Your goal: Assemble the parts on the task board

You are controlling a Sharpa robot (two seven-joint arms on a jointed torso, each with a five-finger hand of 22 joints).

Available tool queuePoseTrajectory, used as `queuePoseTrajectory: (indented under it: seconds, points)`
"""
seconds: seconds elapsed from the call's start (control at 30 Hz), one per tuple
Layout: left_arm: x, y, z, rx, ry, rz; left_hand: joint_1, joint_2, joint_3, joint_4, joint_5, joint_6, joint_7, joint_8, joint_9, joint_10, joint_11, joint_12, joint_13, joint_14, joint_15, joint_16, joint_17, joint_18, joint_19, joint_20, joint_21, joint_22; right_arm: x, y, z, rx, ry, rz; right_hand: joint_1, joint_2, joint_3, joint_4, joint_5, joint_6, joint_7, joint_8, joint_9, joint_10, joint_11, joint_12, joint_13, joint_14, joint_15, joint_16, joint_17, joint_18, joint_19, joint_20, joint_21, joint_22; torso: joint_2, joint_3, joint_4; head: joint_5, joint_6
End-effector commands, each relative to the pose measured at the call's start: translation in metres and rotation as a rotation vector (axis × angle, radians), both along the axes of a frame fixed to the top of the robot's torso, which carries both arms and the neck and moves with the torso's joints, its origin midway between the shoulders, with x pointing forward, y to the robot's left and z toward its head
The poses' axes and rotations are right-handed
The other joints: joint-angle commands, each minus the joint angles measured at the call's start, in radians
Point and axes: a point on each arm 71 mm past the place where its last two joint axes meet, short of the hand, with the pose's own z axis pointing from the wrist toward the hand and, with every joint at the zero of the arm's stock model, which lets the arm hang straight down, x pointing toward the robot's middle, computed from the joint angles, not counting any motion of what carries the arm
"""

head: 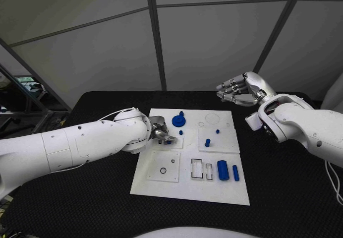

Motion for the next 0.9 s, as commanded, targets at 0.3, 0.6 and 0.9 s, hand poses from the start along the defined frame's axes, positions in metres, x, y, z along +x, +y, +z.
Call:
queuePoseTrajectory:
  seconds: [0.3, 0.6, 0.9]
  points:
    - [-0.002, 0.004, -0.001, 0.005, 0.003, 0.006, 0.0, 0.009, -0.056, 0.021, -0.006, 0.004, -0.002, -0.008, 0.003, 0.007, 0.0, 0.0, -0.002, 0.106, -0.008, 0.006, 0.258, -0.037, 0.039, -0.008, 0.003, 0.132, 0.0, 0.0, 0.001, -0.005, 0.003, 0.006, -0.017, -0.001, -0.002, 0.01, 0.007, -0.011, -0.001, -0.005, -0.001, -0.006, 0.002, -0.004, -0.004, 0.002, 0.006, -0.007, -0.003, 0.009, 0.0, 0.009, -0.009, -0.004, -0.001, -0.001, 0.0012, -0.002, -0.001]
    - [0.0, 0.005, 0.009, -0.017, -0.012, 0.014, 0.003, 0.012, -0.093, 0.042, -0.006, 0.003, -0.002, -0.008, 0.004, 0.004, 0.0, -0.006, -0.008, 0.105, -0.007, 0.006, 0.258, -0.036, 0.039, -0.008, 0.002, 0.131, 0.001, -0.001, 0.0, -0.006, 0.01, 0.001, -0.03, 0.0, -0.005, 0.018, 0.008, -0.017, 0.002, -0.005, -0.001, -0.012, 0.005, -0.004, -0.008, -0.003, 0.01, -0.016, -0.005, 0.008, -0.003, 0.013, -0.019, -0.01, 0.0, -0.0014, -0.0006, -0.003, -0.001]
    - [0.006, 0.006, 0.03, -0.064, -0.033, 0.023, 0.016, 0.009, -0.135, 0.061, -0.021, -0.007, 0.002, -0.009, 0.006, -0.01, 0.003, -0.029, -0.032, 0.105, -0.006, 0.005, 0.257, -0.033, 0.032, -0.006, -0.008, 0.118, 0.002, -0.002, -0.001, -0.007, 0.012, -0.002, -0.033, 0.0, -0.007, 0.02, 0.008, -0.02, 0.003, -0.005, -0.001, -0.017, 0.007, -0.004, -0.011, -0.007, 0.012, -0.021, -0.007, 0.008, -0.004, 0.015, -0.025, -0.013, 0.0, -0.0006, 0.0006, -0.005, 0.001]
